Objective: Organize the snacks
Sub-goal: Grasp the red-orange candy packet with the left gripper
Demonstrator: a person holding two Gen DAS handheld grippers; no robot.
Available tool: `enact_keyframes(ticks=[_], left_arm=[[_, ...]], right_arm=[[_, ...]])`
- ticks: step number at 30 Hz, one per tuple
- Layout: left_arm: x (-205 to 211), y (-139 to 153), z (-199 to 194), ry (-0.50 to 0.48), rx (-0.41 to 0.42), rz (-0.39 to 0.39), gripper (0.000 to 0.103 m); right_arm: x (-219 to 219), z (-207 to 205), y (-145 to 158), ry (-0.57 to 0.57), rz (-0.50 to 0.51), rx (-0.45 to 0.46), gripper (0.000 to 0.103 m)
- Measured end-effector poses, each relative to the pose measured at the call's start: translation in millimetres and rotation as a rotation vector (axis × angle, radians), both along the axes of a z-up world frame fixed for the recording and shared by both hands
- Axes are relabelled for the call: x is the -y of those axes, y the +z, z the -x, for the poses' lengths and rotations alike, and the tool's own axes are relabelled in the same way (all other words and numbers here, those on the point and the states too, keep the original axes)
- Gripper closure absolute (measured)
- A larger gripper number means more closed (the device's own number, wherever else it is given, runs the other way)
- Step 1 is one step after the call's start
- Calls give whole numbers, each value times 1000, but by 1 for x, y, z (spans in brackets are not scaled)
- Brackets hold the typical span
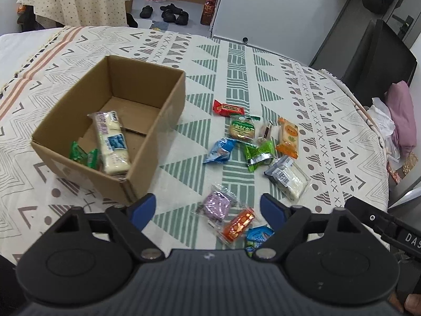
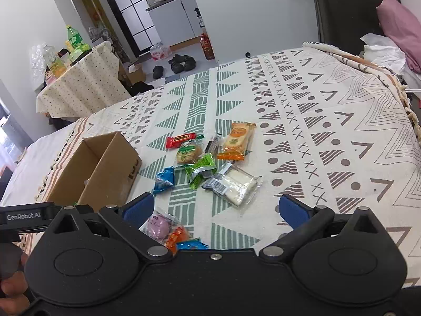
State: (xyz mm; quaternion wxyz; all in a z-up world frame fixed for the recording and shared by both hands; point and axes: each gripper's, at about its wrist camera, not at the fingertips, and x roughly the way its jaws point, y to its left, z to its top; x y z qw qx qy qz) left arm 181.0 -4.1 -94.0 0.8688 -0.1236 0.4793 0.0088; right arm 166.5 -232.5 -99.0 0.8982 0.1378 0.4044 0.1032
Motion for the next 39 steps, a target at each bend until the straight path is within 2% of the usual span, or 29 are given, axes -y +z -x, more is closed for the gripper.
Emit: enact_keyframes(ticks=[4,13,24,30,35,39], left_arm=[[14,-10,-6,-21,-30,-3,41],[39,-46,-18,-40,-109,-15,58],[60,-82,-42,-65,-191,-38,67],[69,-96,-53,-87,-216,-68,67],[71,-111,-60,-87,-257,-58,69],[72,-111,-64,-92,-245,-60,81]], right_arm=[[11,-5,-8,8,-20,-12,5],[26,-15,-35,41,-68,-35,15],[30,-28,-60,84,-139,-75,19],[33,-40,-72,78,-153,-94,21],[32,-50,-80,85,-165,-105,21],[32,-58,-86,84,-168,-114,21]])
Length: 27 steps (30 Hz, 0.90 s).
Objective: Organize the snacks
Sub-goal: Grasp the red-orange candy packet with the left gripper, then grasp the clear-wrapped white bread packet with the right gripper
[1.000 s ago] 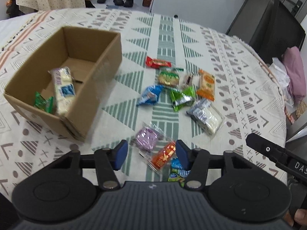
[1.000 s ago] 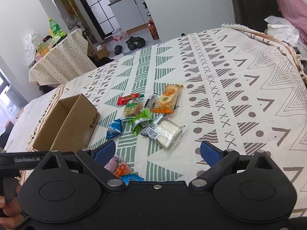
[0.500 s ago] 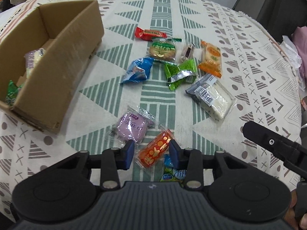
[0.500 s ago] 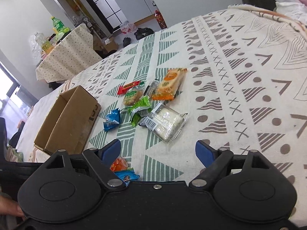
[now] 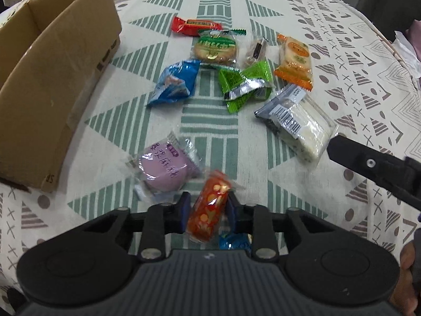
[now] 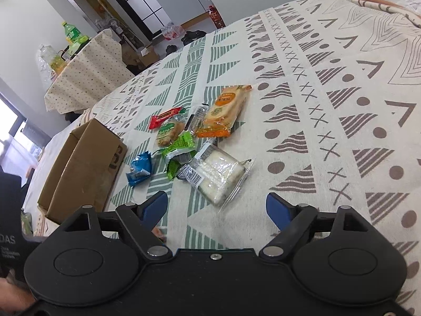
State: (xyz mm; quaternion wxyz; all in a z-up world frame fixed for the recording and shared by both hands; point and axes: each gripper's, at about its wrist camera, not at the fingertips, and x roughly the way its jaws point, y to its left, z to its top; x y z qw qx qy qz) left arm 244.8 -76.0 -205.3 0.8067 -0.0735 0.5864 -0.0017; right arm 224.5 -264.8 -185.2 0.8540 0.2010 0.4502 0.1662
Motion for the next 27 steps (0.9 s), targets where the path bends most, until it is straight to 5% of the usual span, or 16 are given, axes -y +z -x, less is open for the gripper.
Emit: enact_keyframes(ticks=[20,27], left_arm=[[-27,33,-15,63,68,31,85],[-41,52,-8,84,110,35,85]], right_arm=[[-30,-33,7,77,92,166,13],[-49,-36,-5,141,158,115,14]])
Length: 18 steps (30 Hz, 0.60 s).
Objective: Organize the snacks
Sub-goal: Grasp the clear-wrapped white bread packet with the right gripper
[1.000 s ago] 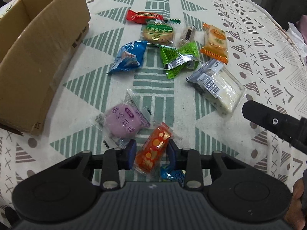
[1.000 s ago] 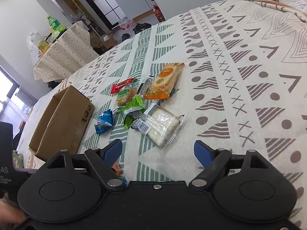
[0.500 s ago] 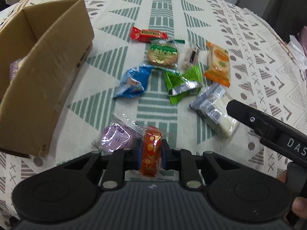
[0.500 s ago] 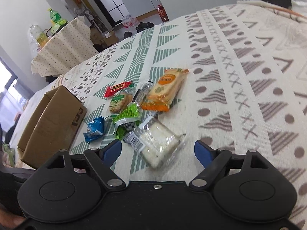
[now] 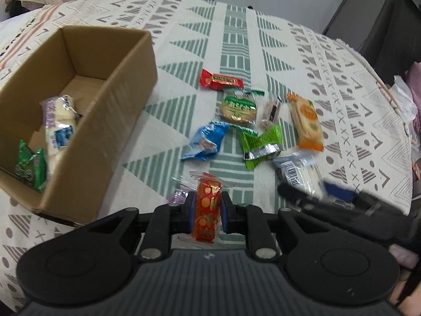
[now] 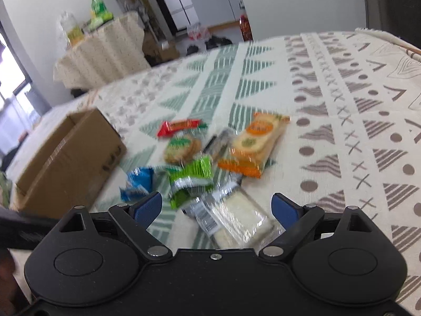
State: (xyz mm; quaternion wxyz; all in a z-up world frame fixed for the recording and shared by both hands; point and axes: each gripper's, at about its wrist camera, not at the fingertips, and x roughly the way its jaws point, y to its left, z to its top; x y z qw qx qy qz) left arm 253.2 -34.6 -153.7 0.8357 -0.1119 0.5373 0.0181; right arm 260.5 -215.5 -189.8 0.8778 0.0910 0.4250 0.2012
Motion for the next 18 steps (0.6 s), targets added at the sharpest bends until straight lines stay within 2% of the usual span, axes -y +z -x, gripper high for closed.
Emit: enact_keyframes(ticks=[1,3,5,7,12,18], left_arm=[[-2,2,1,3,5,1,85],[-5,7,5,6,15,5,85],[-8,12,10,8,28,5,85],[-12,16,15,16,36,12,85],[-25,30,28,42,65,24,85],[-41,50,40,67,114,33,85]], right_arm=[[-1,0,-3,7,13,-22,15],[-4,1,-10,15,51,-77,29],[-8,7,-11,27,119,-65,45],[-10,11,-8,41,144,-68,54],[-8,21,1,36,130,-69,57],[-4,37,32,12,62,-28,58]])
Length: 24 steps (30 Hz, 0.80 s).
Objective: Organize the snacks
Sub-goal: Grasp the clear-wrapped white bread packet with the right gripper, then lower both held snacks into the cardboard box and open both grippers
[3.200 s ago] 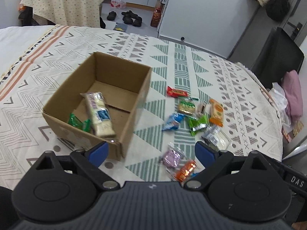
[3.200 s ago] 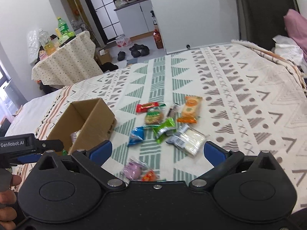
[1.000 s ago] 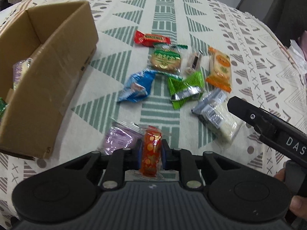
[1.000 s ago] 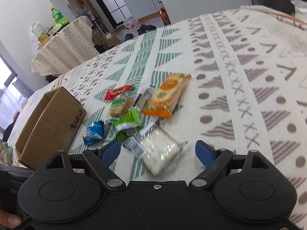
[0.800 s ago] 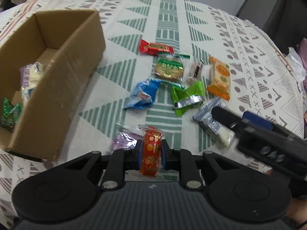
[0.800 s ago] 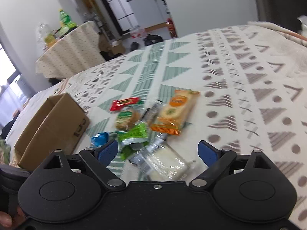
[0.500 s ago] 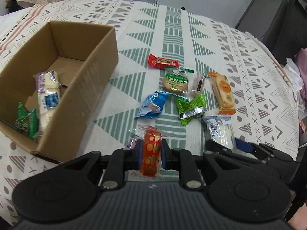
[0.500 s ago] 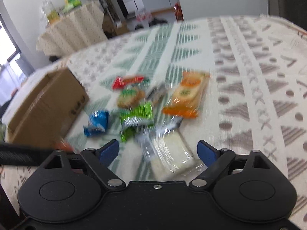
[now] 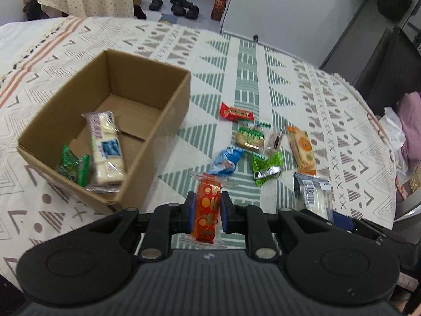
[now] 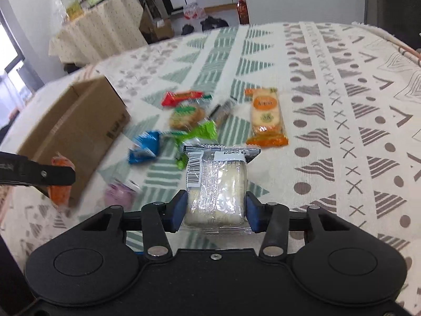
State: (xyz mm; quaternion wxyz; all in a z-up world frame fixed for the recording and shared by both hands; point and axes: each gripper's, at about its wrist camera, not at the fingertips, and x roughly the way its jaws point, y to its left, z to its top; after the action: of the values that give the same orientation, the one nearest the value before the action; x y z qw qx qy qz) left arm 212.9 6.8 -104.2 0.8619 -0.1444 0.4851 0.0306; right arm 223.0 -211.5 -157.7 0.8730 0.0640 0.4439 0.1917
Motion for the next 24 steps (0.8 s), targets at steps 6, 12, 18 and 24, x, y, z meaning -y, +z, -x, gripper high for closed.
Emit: enact_keyframes(ticks=[6,12,18,24], left_arm=[[-17,17,11,19,35,8,85],[-36,31,20,30,75,-5,85],[-56,40,26,55,99,2,85],[-71,47,32,71,124,3,85]], right_arm=[[-13,13,27,9,-13,45,58],[-30,26,41,8,1,68,58],[-44,35,53,5,-8,86,58],[-59,38,69,1,-25,118,58]])
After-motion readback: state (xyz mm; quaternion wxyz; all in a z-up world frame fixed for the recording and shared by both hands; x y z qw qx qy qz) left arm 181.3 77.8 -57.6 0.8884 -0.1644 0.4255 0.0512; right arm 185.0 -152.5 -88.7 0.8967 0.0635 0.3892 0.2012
